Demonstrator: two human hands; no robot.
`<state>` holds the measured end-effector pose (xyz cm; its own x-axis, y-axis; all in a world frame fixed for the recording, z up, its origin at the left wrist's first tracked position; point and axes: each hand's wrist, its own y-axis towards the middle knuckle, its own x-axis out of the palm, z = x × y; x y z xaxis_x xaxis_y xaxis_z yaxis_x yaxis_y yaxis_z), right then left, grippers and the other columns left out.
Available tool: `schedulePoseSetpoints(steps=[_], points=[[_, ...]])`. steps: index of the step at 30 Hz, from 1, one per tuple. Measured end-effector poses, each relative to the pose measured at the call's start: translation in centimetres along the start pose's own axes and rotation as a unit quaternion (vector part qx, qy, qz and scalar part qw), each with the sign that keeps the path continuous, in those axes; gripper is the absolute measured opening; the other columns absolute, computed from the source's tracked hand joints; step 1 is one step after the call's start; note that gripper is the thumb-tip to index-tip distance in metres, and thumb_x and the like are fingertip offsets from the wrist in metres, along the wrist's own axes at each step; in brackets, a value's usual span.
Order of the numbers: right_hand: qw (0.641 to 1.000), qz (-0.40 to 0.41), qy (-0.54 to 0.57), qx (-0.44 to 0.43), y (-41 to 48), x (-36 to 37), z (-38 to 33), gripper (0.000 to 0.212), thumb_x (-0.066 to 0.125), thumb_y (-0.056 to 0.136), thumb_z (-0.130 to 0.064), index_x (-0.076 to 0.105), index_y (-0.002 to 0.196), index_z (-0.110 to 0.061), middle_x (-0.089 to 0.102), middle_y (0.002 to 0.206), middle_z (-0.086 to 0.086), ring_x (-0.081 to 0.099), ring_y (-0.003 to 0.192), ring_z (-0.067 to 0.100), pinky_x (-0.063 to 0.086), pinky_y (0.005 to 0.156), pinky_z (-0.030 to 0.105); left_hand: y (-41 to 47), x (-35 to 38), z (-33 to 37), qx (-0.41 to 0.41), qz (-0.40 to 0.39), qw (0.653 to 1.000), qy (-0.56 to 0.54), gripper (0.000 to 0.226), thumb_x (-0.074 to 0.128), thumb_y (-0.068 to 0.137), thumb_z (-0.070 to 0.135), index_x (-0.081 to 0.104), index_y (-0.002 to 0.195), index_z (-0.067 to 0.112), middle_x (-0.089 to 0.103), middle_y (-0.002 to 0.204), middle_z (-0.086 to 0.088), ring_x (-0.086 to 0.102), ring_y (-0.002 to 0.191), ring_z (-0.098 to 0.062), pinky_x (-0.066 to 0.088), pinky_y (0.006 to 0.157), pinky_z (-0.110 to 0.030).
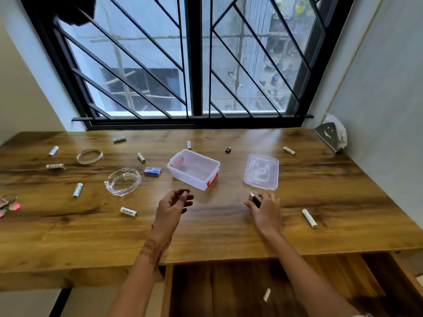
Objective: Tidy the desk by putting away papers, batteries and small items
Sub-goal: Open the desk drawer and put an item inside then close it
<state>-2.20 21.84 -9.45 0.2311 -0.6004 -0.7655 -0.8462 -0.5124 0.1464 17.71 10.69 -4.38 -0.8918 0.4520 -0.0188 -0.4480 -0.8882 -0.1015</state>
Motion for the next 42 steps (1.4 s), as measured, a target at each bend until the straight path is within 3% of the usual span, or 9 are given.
schedulePoseSetpoints(steps=[8,15,18,20,25,28,32,37,42], points=[[0.997,-0.005,-0.076,-0.018,1.7,1.1,1.4,0.024,0.060,0.088,-0.024,0.065,0.102,-0.005,0.060,0.103,0.011,0.051,0.101,0.024,0.041,0.084,0.032,0.7,1.1,-2.1,-0.012,0.001,0.999,0.038,0.012,0.049,0.095,0.016,0.060,0.098,0.020,0.069,0.095,-0.002,0.065,0.090,-0.016,0.051,0.083,-0.032],[0.992,-0.057,0.100,0.044,-1.5,-0.7,0.3,0.019,0.070,0.080,-0.027,0.071,0.094,-0.013,0.068,0.084,-0.001,0.062,0.081,0.013,0.048,0.076,0.026,-0.9,1.1,-5.6,0.058,-0.002,0.939,0.338,0.024,0.060,0.088,0.022,0.062,0.111,0.018,0.065,0.111,-0.004,0.060,0.103,-0.018,0.047,0.090,-0.028],[0.950,-0.128,0.269,0.093,-6.6,-1.7,-0.5,0.018,0.072,0.078,-0.017,0.071,0.094,-0.012,0.068,0.077,-0.007,0.063,0.063,-0.003,0.048,0.060,0.010,-2.0,1.0,-7.2,0.097,-0.044,0.898,0.427,0.036,0.057,0.089,0.019,0.054,0.124,0.011,0.053,0.132,-0.007,0.045,0.126,-0.020,0.031,0.107,-0.027],[0.926,-0.181,0.313,0.111,-9.9,-1.9,-0.4,0.020,0.073,0.077,-0.015,0.070,0.097,-0.015,0.070,0.085,-0.005,0.065,0.071,-0.005,0.051,0.065,0.011,-2.3,1.0,-7.8,0.103,-0.067,0.877,0.464,0.044,0.051,0.093,0.021,0.044,0.135,0.010,0.039,0.147,-0.008,0.027,0.140,-0.022,0.013,0.117,-0.030],[0.934,-0.308,0.176,0.038,-15.6,-1.1,0.0,0.032,0.074,0.075,-0.025,0.068,0.105,-0.019,0.069,0.098,-0.010,0.061,0.089,-0.004,0.052,0.084,0.017,-2.6,0.7,-8.4,0.154,-0.104,0.845,0.502,0.049,0.041,0.097,0.023,0.031,0.143,0.010,0.021,0.155,-0.006,0.009,0.146,-0.020,-0.003,0.117,-0.028],[0.915,-0.371,0.143,0.070,-17.5,0.6,-0.1,0.035,0.073,0.077,-0.024,0.066,0.110,-0.014,0.067,0.104,-0.006,0.057,0.088,-0.004,0.046,0.070,0.007,-2.7,0.1,-8.8,0.164,-0.113,0.833,0.517,0.051,0.032,0.097,0.031,0.032,0.143,0.011,0.021,0.155,-0.006,0.009,0.146,-0.020,-0.003,0.117,-0.027],[0.888,-0.408,0.105,0.186,-17.3,4.4,0.6,0.036,0.072,0.078,-0.021,0.058,0.111,-0.012,0.059,0.104,-0.003,0.053,0.084,0.004,0.042,0.058,0.011,-2.9,0.2,-9.2,0.164,-0.109,0.820,0.537,0.069,0.012,0.086,0.045,0.034,0.142,0.011,0.023,0.154,-0.006,0.012,0.145,-0.022,-0.003,0.115,-0.026],[0.878,-0.438,0.040,0.189,-17.0,7.7,0.9,0.027,0.057,0.088,-0.008,0.052,0.115,-0.010,0.057,0.118,0.008,0.058,0.102,0.020,0.053,0.087,0.033,-3.0,0.2,-9.1,0.164,-0.105,0.821,0.537,0.062,0.017,0.090,0.041,0.032,0.143,0.012,0.021,0.155,-0.005,0.010,0.146,-0.021,-0.004,0.115,-0.026],[0.881,-0.440,0.029,0.170,-16.7,8.2,1.0,0.026,0.045,0.093,-0.007,0.049,0.119,-0.009,0.055,0.121,0.011,0.057,0.107,0.023,0.050,0.091,0.035,-3.0,0.2,-9.2,0.170,-0.100,0.814,0.546,0.051,0.027,0.097,0.032,0.029,0.144,0.013,0.019,0.156,-0.005,0.007,0.146,-0.020,-0.005,0.115,-0.026]])
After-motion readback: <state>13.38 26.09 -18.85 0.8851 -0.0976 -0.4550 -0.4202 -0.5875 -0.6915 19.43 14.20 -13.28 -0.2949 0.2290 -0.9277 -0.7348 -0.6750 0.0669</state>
